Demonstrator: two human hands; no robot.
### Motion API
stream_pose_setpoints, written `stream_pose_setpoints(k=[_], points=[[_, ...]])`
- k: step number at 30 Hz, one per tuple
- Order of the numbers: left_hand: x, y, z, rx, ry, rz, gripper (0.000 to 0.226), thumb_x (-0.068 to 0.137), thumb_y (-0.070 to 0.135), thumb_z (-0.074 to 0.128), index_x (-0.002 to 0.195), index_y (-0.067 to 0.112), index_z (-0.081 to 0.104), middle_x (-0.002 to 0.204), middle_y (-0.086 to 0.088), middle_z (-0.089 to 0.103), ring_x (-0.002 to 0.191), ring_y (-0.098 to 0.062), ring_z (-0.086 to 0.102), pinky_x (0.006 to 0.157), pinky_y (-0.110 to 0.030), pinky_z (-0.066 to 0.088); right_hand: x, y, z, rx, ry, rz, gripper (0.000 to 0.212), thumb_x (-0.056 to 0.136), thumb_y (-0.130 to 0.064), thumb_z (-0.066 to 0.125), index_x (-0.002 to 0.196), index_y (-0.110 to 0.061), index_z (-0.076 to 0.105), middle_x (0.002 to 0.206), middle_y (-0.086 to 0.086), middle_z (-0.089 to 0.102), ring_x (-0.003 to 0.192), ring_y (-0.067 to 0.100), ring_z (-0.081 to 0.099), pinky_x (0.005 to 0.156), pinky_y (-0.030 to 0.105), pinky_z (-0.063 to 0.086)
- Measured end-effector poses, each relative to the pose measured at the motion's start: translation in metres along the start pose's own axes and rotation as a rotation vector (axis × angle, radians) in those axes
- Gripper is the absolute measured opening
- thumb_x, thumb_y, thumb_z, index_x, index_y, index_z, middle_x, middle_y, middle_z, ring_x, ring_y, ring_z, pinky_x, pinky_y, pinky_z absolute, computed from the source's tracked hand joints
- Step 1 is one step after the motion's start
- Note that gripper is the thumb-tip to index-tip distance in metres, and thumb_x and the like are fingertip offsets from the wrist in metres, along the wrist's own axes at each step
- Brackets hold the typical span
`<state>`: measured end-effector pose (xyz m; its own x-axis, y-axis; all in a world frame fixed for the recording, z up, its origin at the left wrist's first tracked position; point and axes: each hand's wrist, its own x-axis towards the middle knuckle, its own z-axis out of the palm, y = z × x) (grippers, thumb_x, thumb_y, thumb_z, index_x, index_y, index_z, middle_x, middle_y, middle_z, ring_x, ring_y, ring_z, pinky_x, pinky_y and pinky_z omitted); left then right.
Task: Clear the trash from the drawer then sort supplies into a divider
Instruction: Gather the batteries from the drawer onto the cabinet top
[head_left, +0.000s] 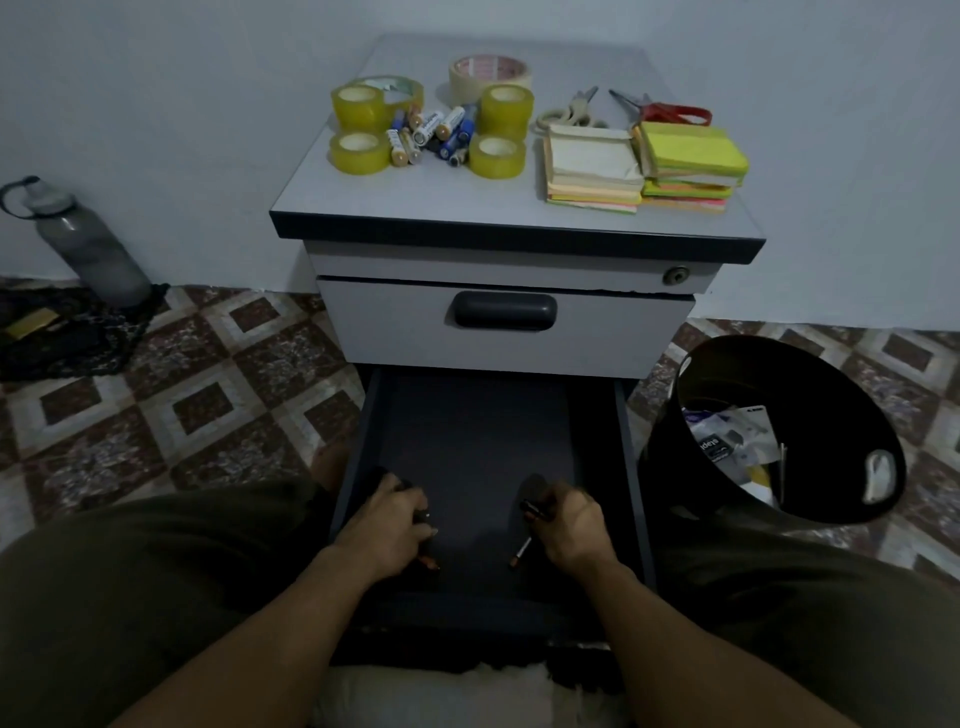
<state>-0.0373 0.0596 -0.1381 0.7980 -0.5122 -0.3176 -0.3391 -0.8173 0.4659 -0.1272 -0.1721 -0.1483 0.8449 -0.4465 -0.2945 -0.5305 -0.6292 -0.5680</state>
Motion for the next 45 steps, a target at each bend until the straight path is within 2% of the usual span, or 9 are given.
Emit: stream_pose_setpoints(k=[4, 9, 13, 20, 30, 35, 39, 41, 45], points=[[0.003, -0.004, -0.003, -0.018, -0.084, -0.036, 0.047, 0.080, 0.012, 0.077, 0.122, 0.024, 0.058, 0.120, 0.007, 0.034, 0.112, -0.012, 0.046, 0.104, -0.021, 0.038, 0.002, 0.002, 0.003, -0.012, -0.007, 0.021, 0.021, 0.089, -0.013, 0.065, 0.109, -0.008, 0.064, 0.111, 0.015, 0.061, 0.099, 0.030, 0.061, 0.075, 0.020, 0.041], [0.003, 0.004, -0.001, -0.002, -0.039, -0.080, 0.035, 0.083, 0.017, 0.075, 0.112, 0.027, 0.059, 0.121, 0.003, 0.039, 0.104, -0.015, 0.050, 0.092, -0.026, 0.046, 0.003, 0.002, 0.004, -0.053, -0.012, 0.018, 0.023, 0.091, -0.014, 0.063, 0.112, -0.006, 0.063, 0.115, 0.016, 0.058, 0.103, 0.032, 0.059, 0.081, 0.022, 0.042], [0.003, 0.011, -0.001, -0.063, 0.030, -0.062, 0.045, 0.082, 0.009, 0.070, 0.120, 0.028, 0.057, 0.120, -0.001, 0.047, 0.104, -0.020, 0.056, 0.090, -0.032, 0.051, 0.003, 0.001, 0.006, -0.031, -0.018, 0.038, 0.021, 0.092, -0.018, 0.062, 0.111, -0.010, 0.064, 0.113, 0.014, 0.062, 0.101, 0.029, 0.062, 0.077, 0.019, 0.039], [0.007, 0.009, -0.003, -0.094, 0.068, -0.036, 0.037, 0.082, 0.003, 0.066, 0.109, 0.026, 0.055, 0.100, 0.003, 0.062, 0.084, -0.013, 0.061, 0.072, -0.029, 0.053, 0.002, -0.005, 0.005, -0.074, -0.039, 0.042, 0.028, 0.090, -0.014, 0.063, 0.117, -0.009, 0.061, 0.121, 0.013, 0.058, 0.107, 0.030, 0.060, 0.089, 0.028, 0.049], [0.009, 0.011, -0.003, -0.328, 0.081, -0.070, 0.029, 0.090, 0.007, 0.063, 0.101, 0.034, 0.059, 0.075, 0.004, 0.063, 0.062, -0.004, 0.055, 0.057, -0.016, 0.045, 0.000, -0.008, 0.002, 0.021, -0.044, 0.077, 0.016, 0.093, -0.023, 0.059, 0.101, -0.012, 0.068, 0.093, 0.008, 0.069, 0.078, 0.021, 0.065, 0.061, 0.022, 0.048], [0.005, 0.019, -0.008, -0.452, 0.077, -0.114, 0.025, 0.090, 0.008, 0.066, 0.103, 0.030, 0.061, 0.080, 0.003, 0.065, 0.067, -0.006, 0.058, 0.052, -0.010, 0.043, -0.003, -0.010, -0.004, 0.090, -0.012, 0.087, 0.016, 0.092, -0.024, 0.063, 0.093, -0.010, 0.071, 0.079, 0.003, 0.065, 0.066, 0.014, 0.059, 0.042, 0.007, 0.034], [0.001, 0.025, -0.014, -0.531, 0.075, -0.152, 0.028, 0.088, 0.010, 0.067, 0.096, 0.036, 0.060, 0.086, -0.002, 0.068, 0.073, -0.012, 0.065, 0.060, -0.021, 0.051, -0.009, -0.017, -0.010, 0.131, 0.002, 0.090, 0.010, 0.090, -0.021, 0.067, 0.093, -0.013, 0.071, 0.081, 0.001, 0.065, 0.072, 0.014, 0.061, 0.056, 0.017, 0.041], [-0.003, 0.028, -0.019, -0.562, 0.080, -0.166, 0.028, 0.086, 0.010, 0.068, 0.094, 0.036, 0.060, 0.086, -0.004, 0.069, 0.074, -0.016, 0.068, 0.064, -0.030, 0.056, -0.013, -0.023, -0.013, 0.162, 0.014, 0.053, 0.004, 0.089, -0.020, 0.068, 0.088, -0.021, 0.064, 0.079, -0.006, 0.062, 0.072, 0.010, 0.058, 0.056, 0.013, 0.040], [-0.011, 0.041, -0.035, -0.703, 0.115, -0.179, 0.021, 0.085, 0.005, 0.067, 0.096, 0.020, 0.057, 0.085, -0.012, 0.070, 0.067, -0.016, 0.065, 0.062, -0.031, 0.054, -0.020, -0.038, -0.022, 0.288, 0.072, 0.033, 0.023, 0.084, -0.015, 0.074, 0.076, -0.022, 0.054, 0.074, -0.004, 0.065, 0.062, 0.003, 0.058, 0.053, 0.015, 0.049]])
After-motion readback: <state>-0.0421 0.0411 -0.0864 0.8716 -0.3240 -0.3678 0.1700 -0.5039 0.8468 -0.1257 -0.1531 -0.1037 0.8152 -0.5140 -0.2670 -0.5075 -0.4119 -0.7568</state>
